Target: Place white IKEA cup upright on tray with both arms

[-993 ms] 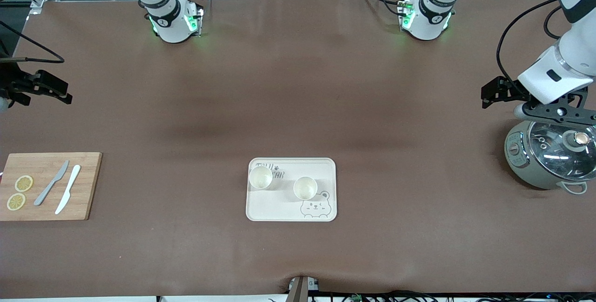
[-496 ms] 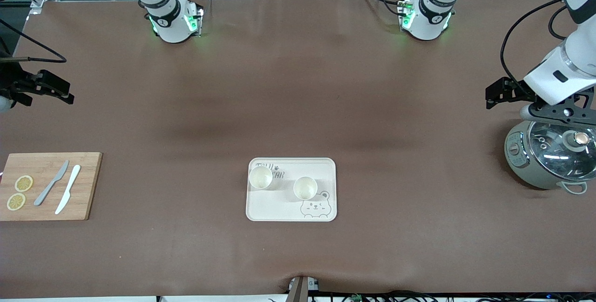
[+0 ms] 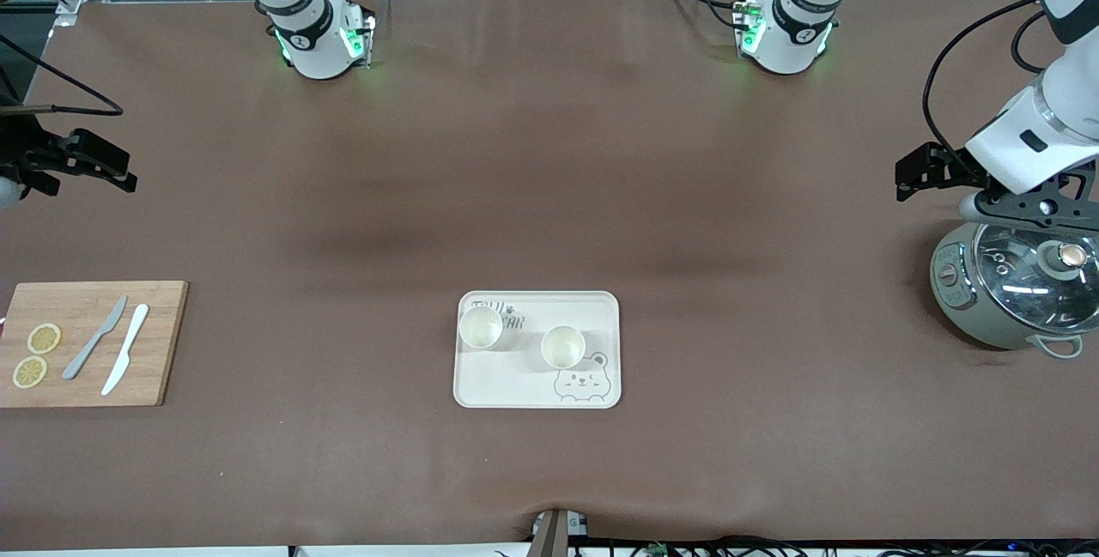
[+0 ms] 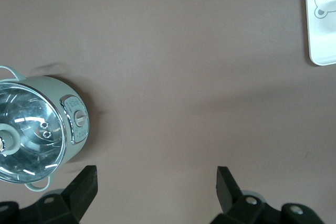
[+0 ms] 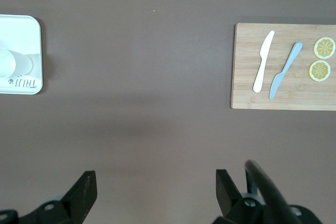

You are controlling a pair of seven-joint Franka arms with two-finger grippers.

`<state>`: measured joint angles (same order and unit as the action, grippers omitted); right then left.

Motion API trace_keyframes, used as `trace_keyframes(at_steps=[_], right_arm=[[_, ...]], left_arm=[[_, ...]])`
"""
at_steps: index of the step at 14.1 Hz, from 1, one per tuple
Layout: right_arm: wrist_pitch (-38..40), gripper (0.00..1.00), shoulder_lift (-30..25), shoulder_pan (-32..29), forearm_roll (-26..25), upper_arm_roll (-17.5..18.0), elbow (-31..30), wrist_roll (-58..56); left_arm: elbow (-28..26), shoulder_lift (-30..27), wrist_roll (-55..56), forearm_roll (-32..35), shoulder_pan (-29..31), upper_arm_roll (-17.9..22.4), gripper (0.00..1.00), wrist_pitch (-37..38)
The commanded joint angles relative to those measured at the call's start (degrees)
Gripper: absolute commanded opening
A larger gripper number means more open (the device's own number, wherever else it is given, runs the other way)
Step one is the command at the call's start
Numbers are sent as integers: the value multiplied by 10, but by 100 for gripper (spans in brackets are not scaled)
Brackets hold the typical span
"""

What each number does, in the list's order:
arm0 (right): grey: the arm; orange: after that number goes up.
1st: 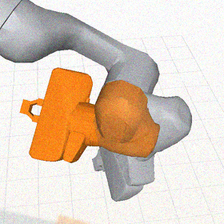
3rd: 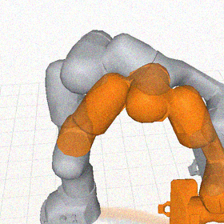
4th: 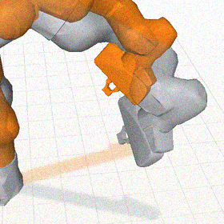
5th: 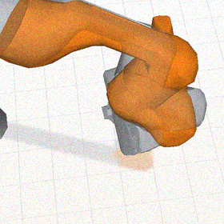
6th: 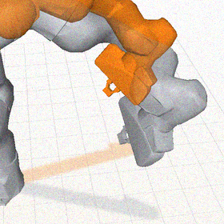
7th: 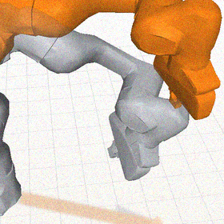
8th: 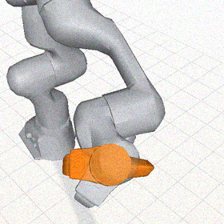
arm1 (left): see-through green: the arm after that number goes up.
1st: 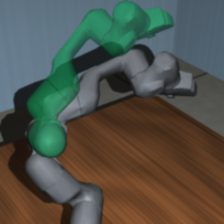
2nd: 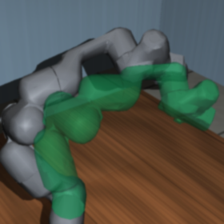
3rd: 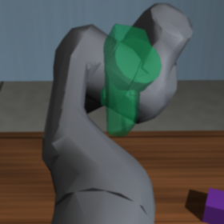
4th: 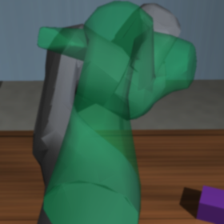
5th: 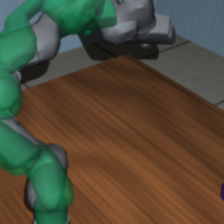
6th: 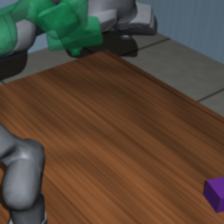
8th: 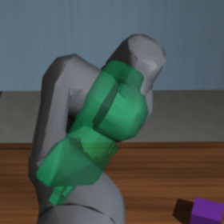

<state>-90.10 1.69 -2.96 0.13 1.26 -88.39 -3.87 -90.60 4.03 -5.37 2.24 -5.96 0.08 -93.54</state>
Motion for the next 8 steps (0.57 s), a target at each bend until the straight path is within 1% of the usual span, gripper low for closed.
trace_keyframes(at_steps=[1,8], right_arm=[[2,100,1,2,3,1,8,-3],[2,100,1,2,3,1,8,-3]], left_arm=[[4,-2,-3,4,3,-3,100,2],[6,0,-9,3,4,-3,100,-5]])
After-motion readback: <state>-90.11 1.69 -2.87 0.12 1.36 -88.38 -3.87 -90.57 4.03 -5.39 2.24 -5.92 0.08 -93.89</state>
